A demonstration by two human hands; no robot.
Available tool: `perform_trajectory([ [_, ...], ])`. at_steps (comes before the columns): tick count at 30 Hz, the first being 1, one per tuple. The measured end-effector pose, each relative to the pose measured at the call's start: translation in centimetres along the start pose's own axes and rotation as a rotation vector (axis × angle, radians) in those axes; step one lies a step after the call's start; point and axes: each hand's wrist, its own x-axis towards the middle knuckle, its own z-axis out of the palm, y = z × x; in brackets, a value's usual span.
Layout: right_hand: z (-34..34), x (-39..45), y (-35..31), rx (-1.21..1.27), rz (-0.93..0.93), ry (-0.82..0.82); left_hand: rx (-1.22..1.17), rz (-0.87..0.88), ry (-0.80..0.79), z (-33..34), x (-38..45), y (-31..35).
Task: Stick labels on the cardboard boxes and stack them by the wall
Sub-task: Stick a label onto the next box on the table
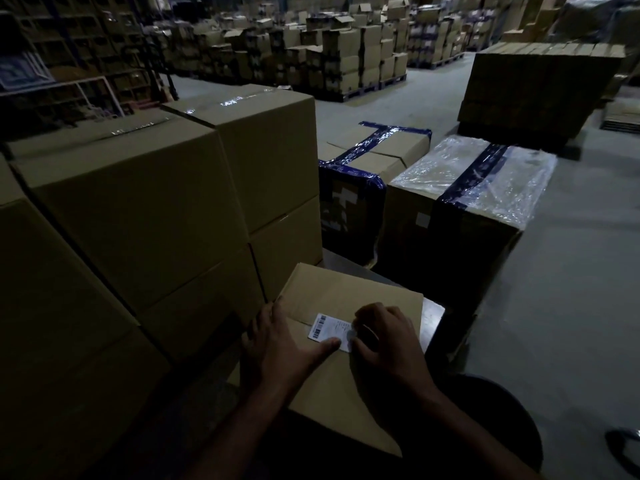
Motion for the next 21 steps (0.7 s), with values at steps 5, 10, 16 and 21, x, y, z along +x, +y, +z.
perform_trajectory([
  [5, 0.04, 0.55, -0.13, -0.014, 0.012, -0.023, -0.022, 0.003, -0.007, 0.03, 0.19, -0.15],
  [10, -0.38, 0.68, 0.14, 0.084, 0.045, -0.028, -0.015, 0.023, 0.018, 0.09, 0.2, -0.29],
  [16, -0.3, 0.47, -0.28, 0.051, 0.059, -0.014, -0.041, 0.028, 0.028, 0.04, 0.01, -0.37],
  [21, -0.56, 0.04, -0.39, 0.148, 0.074, -0.012, -0.035, 0.029, 0.026, -0.19, -0.2, -0.08],
])
